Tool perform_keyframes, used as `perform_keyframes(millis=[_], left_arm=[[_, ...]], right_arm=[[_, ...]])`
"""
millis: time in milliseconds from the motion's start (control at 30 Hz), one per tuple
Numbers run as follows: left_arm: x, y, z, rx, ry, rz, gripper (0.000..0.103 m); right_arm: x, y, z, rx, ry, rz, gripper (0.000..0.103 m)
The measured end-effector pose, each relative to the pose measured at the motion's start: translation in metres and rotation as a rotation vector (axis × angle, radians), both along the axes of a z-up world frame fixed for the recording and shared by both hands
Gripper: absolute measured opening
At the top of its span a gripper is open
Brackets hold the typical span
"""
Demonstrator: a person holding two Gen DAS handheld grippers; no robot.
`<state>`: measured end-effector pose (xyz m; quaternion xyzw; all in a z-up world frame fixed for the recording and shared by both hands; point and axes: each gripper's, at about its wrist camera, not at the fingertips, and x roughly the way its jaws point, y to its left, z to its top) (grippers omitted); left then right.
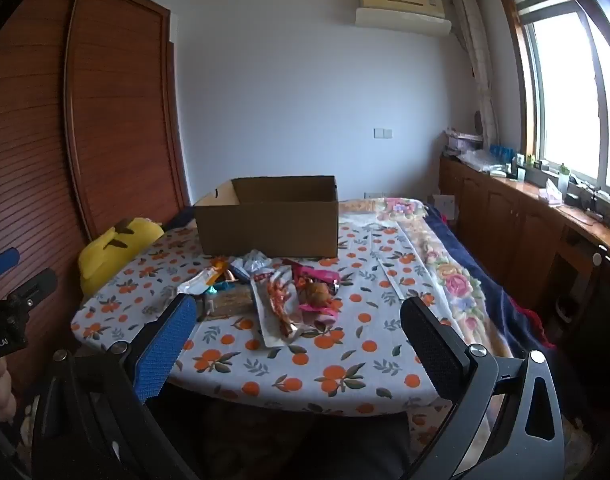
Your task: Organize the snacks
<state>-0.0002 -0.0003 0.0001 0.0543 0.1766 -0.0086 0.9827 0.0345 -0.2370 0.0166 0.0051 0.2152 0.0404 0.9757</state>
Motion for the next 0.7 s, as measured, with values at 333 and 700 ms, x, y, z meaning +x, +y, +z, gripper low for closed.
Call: perform_keyframes(millis=[333, 700], left_arm=[[0.0003, 0.0001, -0.0003, -0.01, 0.003, -0.005, 0.103], [-0.0029, -0.006, 0.0084, -0.008, -0.002, -0.005, 0.103]], right_arm=[[0.0002, 0.0012, 0.0001, -0.008, -0.001, 0.0, 0.103], [-0.0009, 0.0006, -0.0002, -0.008, -0.007, 0.001, 0.103]])
